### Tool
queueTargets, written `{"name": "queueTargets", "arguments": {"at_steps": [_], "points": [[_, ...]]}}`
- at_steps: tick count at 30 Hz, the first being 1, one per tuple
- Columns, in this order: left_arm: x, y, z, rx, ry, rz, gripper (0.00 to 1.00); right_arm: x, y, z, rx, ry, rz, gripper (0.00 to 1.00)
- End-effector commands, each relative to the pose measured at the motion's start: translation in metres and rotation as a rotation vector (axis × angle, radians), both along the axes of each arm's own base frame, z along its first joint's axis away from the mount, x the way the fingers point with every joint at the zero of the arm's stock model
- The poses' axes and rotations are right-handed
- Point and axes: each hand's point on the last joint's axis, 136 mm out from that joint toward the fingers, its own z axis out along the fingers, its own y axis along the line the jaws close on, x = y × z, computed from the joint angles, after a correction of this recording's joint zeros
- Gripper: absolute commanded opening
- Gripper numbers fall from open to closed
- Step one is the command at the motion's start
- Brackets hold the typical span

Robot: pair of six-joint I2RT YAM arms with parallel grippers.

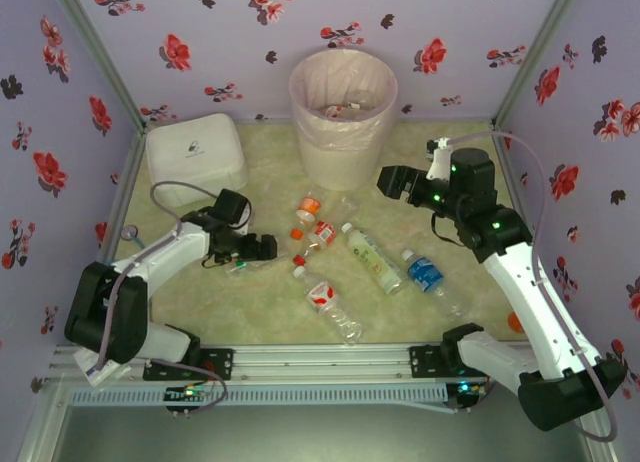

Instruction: Put the plastic bottles in the bin

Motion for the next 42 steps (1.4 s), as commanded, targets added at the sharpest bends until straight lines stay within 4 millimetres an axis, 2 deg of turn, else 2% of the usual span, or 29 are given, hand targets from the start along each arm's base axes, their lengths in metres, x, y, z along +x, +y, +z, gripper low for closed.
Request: {"name": "queueTargets", "arguments": {"at_steps": [1, 9, 16, 19, 24, 30, 37, 42], "points": [[-0.033, 0.004, -0.016, 0.012, 0.092, 0.041, 1.00, 0.004, -0.005, -0.004, -0.027, -0.006, -0.021, 0.87], [-0.064, 0.007, -0.020, 0.026, 0.127, 0.099, 1.00, 0.012, 0.000, -0.008, -0.010, 0.009, -0.014, 0.87], [-0.087, 0.000, -0.020, 0.015, 0.151, 0.139, 1.00, 0.015, 0.001, -0.010, -0.008, 0.016, -0.017, 0.87], [-0.097, -0.002, -0.026, 0.016, 0.172, 0.163, 1.00, 0.016, 0.001, -0.010, -0.008, 0.014, -0.016, 0.87], [-0.093, -0.004, -0.038, -0.002, 0.159, 0.220, 0.98, 0.019, 0.004, -0.013, 0.000, 0.021, -0.006, 0.87], [-0.085, 0.002, -0.041, 0.025, 0.119, 0.267, 0.70, 0.019, 0.005, -0.015, -0.004, 0.023, -0.003, 0.87], [-0.085, 0.005, -0.038, 0.033, 0.115, 0.282, 0.52, 0.021, 0.006, -0.016, 0.000, 0.027, -0.001, 0.87], [-0.080, 0.006, -0.021, 0.035, 0.081, 0.276, 0.35, 0.021, 0.009, -0.010, 0.016, 0.019, 0.009, 0.87]]}}
